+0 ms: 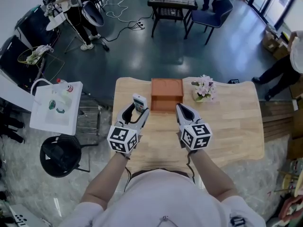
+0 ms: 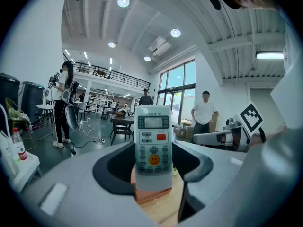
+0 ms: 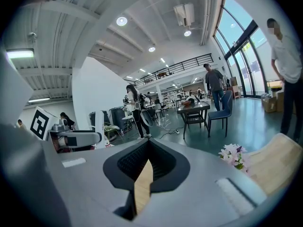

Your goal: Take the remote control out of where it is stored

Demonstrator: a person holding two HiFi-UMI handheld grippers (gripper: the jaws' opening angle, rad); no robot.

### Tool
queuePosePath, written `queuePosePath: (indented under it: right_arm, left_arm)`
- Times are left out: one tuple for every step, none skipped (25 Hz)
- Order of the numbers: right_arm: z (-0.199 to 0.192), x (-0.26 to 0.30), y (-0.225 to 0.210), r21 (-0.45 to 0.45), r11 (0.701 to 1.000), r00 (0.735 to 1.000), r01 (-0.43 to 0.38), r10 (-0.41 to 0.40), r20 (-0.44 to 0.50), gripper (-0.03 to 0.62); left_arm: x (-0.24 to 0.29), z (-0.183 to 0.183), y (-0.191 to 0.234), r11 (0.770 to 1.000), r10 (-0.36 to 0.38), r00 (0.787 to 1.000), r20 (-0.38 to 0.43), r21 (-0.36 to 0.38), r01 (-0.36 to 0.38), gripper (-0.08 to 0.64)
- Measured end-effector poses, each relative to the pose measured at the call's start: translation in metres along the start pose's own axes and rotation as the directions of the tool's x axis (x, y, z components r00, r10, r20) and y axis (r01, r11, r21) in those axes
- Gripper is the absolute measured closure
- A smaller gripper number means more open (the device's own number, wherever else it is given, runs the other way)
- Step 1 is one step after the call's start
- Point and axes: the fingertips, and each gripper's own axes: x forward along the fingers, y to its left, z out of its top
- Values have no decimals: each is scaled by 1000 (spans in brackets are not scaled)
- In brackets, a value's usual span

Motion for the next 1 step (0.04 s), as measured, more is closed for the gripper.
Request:
queuePosePath:
  right_arm:
    - [0, 0, 0, 0, 1000, 1000, 0, 0, -1, 566]
  left_arm:
    - [0, 0, 0, 1000, 0, 1000, 0, 0, 0, 314]
